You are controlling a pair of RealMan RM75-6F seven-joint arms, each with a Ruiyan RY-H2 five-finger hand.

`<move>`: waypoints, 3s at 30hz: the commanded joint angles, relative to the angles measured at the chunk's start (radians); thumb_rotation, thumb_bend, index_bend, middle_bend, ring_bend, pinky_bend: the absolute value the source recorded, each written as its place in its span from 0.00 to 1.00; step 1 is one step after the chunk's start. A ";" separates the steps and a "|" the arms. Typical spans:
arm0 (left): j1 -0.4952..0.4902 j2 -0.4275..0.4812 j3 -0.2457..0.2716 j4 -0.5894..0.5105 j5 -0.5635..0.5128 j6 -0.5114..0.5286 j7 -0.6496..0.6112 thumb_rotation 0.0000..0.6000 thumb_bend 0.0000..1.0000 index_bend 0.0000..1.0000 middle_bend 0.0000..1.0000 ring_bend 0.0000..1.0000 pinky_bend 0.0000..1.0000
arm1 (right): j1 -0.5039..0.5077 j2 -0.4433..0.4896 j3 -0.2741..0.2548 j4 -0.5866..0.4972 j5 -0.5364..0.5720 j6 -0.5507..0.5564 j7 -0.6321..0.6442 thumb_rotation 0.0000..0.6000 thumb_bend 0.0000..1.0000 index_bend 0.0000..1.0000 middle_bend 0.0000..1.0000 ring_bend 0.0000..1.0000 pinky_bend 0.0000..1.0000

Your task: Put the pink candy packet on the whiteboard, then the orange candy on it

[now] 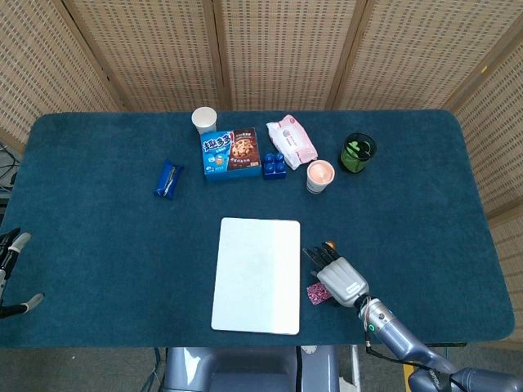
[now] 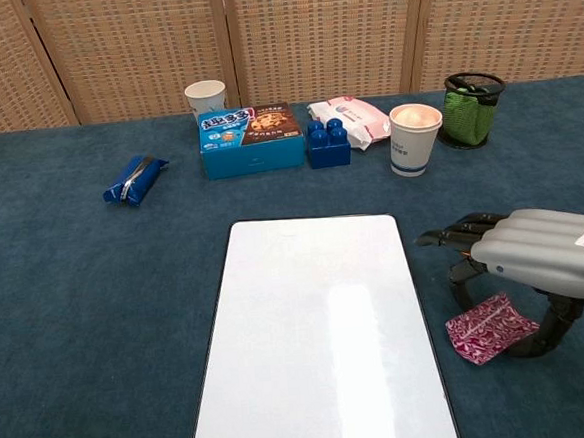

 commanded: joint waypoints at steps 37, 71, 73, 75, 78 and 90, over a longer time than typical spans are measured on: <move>-0.019 0.021 -0.006 0.022 -0.027 -0.047 -0.079 1.00 0.00 0.00 0.00 0.00 0.00 | 0.294 -0.184 0.213 -0.206 0.705 0.141 -0.589 1.00 0.05 0.09 0.00 0.00 0.00; -0.028 0.012 -0.006 0.009 -0.036 -0.063 -0.039 1.00 0.00 0.00 0.00 0.00 0.00 | 0.161 -0.100 0.099 0.100 0.571 0.050 -0.175 1.00 0.36 0.39 0.00 0.00 0.00; -0.028 0.012 -0.006 0.009 -0.036 -0.061 -0.039 1.00 0.00 0.00 0.00 0.00 0.00 | 0.158 -0.105 0.096 0.112 0.568 0.045 -0.165 1.00 0.36 0.39 0.00 0.00 0.00; -0.027 0.012 -0.006 0.008 -0.037 -0.061 -0.039 1.00 0.00 0.00 0.00 0.00 0.00 | 0.157 -0.110 0.095 0.123 0.563 0.043 -0.159 1.00 0.36 0.39 0.00 0.00 0.00; -0.028 0.012 -0.006 0.008 -0.038 -0.063 -0.039 1.00 0.00 0.00 0.00 0.00 0.00 | 0.157 -0.118 0.095 0.139 0.553 0.041 -0.152 1.00 0.36 0.39 0.00 0.00 0.00; -0.031 0.011 -0.007 0.008 -0.041 -0.066 -0.036 1.00 0.00 0.00 0.00 0.00 0.00 | 0.160 -0.146 0.099 0.177 0.550 0.027 -0.148 1.00 0.36 0.39 0.00 0.00 0.00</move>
